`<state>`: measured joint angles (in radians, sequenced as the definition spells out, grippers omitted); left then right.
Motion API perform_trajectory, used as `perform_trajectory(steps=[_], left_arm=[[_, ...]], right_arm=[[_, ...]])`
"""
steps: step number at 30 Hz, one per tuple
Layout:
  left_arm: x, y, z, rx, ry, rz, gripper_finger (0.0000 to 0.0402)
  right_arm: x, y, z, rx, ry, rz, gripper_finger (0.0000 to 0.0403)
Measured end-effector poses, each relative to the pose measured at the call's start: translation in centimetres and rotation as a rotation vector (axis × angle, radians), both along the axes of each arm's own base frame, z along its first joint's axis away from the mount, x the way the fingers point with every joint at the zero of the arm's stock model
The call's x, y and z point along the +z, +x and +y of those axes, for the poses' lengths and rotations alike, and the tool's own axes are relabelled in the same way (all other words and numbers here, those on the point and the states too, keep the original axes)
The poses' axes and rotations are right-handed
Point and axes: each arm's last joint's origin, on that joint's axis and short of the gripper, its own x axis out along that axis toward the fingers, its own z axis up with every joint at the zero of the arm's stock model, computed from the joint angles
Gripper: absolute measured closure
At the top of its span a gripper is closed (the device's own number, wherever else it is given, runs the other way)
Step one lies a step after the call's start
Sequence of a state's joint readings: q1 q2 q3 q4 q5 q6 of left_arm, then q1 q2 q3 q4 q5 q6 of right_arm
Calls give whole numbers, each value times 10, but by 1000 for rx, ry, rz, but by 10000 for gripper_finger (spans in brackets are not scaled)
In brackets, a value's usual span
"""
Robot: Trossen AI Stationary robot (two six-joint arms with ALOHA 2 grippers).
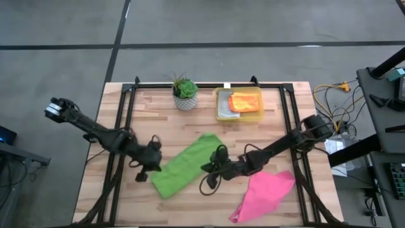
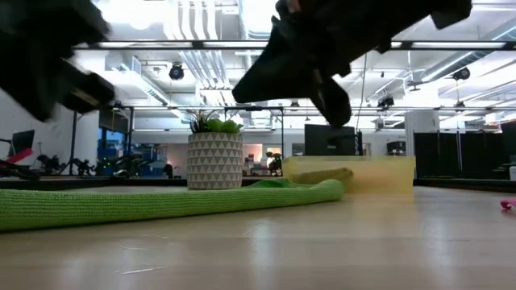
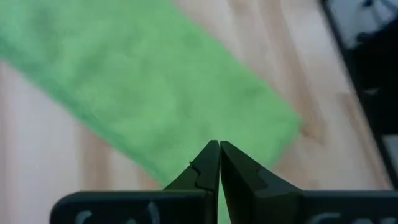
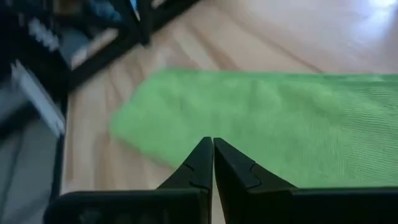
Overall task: Fold microfiber towels
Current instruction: Fold the green microfiber cloth
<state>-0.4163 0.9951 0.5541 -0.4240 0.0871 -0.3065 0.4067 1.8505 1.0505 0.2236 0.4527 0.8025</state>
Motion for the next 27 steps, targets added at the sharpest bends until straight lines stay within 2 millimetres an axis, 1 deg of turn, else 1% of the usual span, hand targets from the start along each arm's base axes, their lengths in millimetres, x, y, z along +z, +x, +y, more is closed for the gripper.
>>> perform_trajectory(steps=[2,4,6,8,11,14,17,20,21,23,25,27], left_arm=[[-5,13,13,-12,-15,-1,401],[-10,26,25,-72,-47,-25,401],[-14,44,40,-72,-29,-95,401],[-18,62,59,-38,17,-177,401],[-27,89,89,-34,-6,-269,401],[-44,112,110,-62,-49,-254,401],[-60,134,120,-113,-54,-228,402],[-72,155,126,-137,-84,-207,402],[-73,163,128,-140,-83,-221,402],[-75,173,130,-135,-75,-220,402],[-76,184,134,-91,-16,-219,402],[-78,186,137,-31,58,-187,402]], right_arm=[[-3,3,1,-54,55,-49,394],[-4,8,2,-95,105,-74,394],[-1,18,6,-95,111,-87,394],[3,31,13,-82,96,-97,394],[2,53,25,-85,70,-42,394],[-4,75,35,-97,29,67,394],[-10,95,44,-96,-12,145,394],[-12,113,51,-77,-37,165,394],[-14,116,53,-72,-47,177,394],[-18,124,56,-50,-33,181,394],[-22,125,57,-18,-15,228,394],[-26,130,56,17,45,260,394]])
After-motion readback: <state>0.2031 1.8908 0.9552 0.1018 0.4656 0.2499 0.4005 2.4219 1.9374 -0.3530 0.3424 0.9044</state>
